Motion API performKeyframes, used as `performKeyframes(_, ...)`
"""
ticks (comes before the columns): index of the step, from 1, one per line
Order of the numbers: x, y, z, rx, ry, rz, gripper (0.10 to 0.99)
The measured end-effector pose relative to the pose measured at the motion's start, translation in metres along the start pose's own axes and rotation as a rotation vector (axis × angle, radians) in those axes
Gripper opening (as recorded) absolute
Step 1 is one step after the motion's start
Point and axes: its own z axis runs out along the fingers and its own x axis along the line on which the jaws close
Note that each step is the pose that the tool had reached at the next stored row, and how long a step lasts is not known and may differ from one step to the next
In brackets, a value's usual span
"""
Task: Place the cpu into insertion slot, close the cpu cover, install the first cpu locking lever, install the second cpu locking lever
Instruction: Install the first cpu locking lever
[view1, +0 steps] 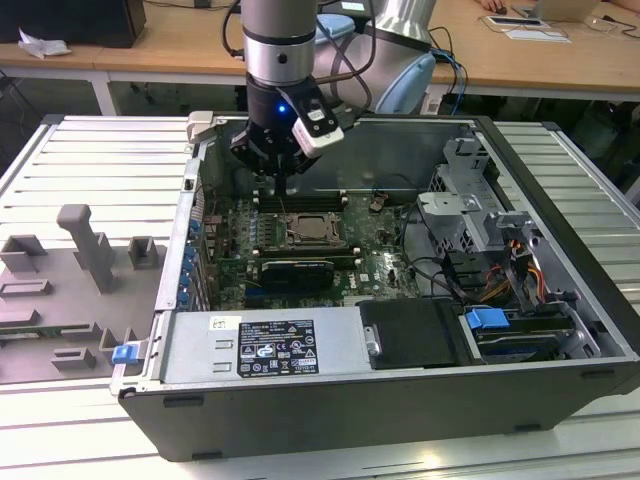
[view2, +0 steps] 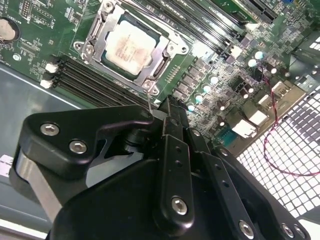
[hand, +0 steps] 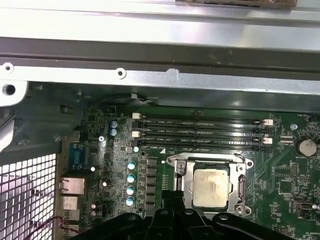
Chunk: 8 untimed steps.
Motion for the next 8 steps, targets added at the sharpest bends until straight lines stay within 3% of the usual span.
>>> performKeyframes(4,0.0035,0.0001,0.0005,0.000,0.0000,0.000,0.106)
performKeyframes(8,0.0126,0.0005,0.0018,0.000,-0.0003,0.000,0.106)
